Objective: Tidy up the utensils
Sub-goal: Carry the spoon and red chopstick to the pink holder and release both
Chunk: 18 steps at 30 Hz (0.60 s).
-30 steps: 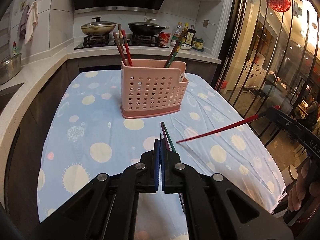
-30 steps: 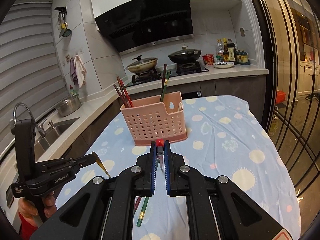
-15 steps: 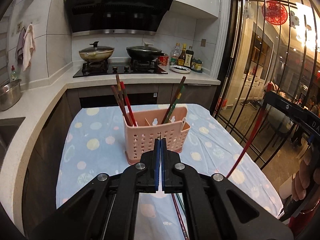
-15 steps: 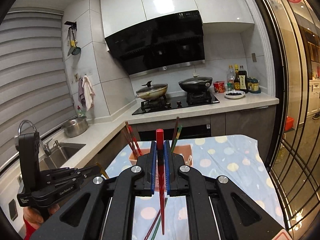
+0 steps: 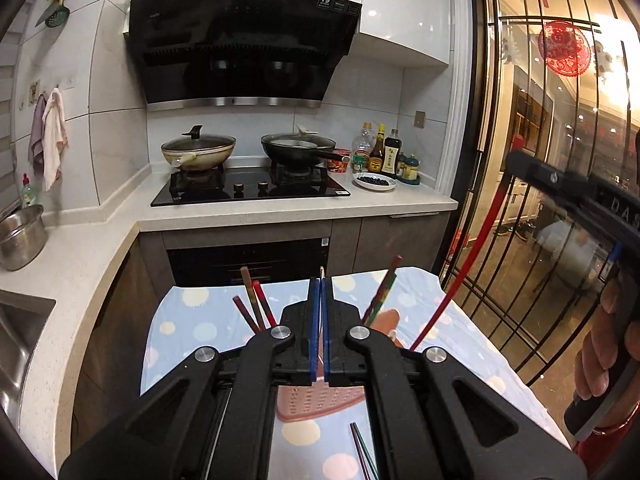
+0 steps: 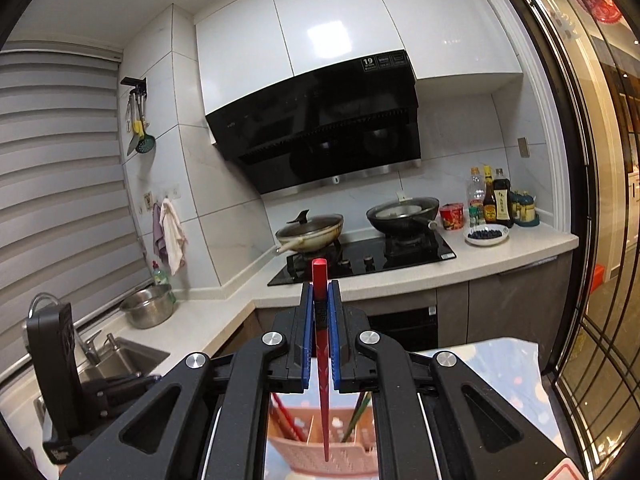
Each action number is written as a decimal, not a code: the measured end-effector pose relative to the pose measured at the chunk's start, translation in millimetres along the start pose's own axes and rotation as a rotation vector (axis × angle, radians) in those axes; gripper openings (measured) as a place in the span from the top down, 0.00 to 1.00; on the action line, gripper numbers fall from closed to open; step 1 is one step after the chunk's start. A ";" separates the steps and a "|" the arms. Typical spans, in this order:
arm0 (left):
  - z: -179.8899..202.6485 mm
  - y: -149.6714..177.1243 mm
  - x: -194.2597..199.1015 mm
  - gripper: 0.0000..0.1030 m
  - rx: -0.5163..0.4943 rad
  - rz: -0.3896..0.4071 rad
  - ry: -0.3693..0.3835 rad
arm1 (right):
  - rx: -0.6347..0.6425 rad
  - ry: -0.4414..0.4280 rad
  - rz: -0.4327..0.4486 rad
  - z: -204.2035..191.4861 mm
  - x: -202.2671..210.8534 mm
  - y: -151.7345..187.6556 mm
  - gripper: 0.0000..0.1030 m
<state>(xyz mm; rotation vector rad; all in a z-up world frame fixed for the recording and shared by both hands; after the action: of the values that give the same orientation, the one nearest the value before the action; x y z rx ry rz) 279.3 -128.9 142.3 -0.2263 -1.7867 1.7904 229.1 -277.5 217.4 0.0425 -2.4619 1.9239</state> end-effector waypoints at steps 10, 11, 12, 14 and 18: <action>-12.1 16.3 -34.7 1.00 0.022 -0.062 -0.004 | 0.008 0.017 -0.074 -0.9 -60.5 26.8 0.94; -12.8 19.4 -37.0 1.00 0.026 -0.069 -0.003 | 0.010 0.019 -0.093 -0.1 -64.7 36.3 0.94; -14.2 21.7 -39.4 1.00 0.029 -0.074 -0.002 | 0.013 0.022 -0.110 0.9 -67.6 45.6 0.94; -15.5 27.7 -41.8 1.00 0.032 -0.084 -0.001 | 0.016 0.029 -0.141 3.3 -75.0 59.5 0.94; -15.0 36.3 -45.6 1.00 0.042 -0.104 0.005 | 0.034 0.030 -0.193 3.9 -81.2 81.5 0.93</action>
<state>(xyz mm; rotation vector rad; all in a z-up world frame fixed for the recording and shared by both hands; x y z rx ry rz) 313.6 -136.6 93.4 -0.1188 -1.7233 1.7510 307.7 -260.6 134.9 0.2410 -2.3098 1.8716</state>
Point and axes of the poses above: each gripper's, at about its wrist camera, not at the fingertips, and x roughly against the way its jaws point, z to its right, y to its underside, the point moved 8 cm from there along -x, roughly the way its jaws point, and after that the axes turned 9 degrees about z, right-handed, at the moved point
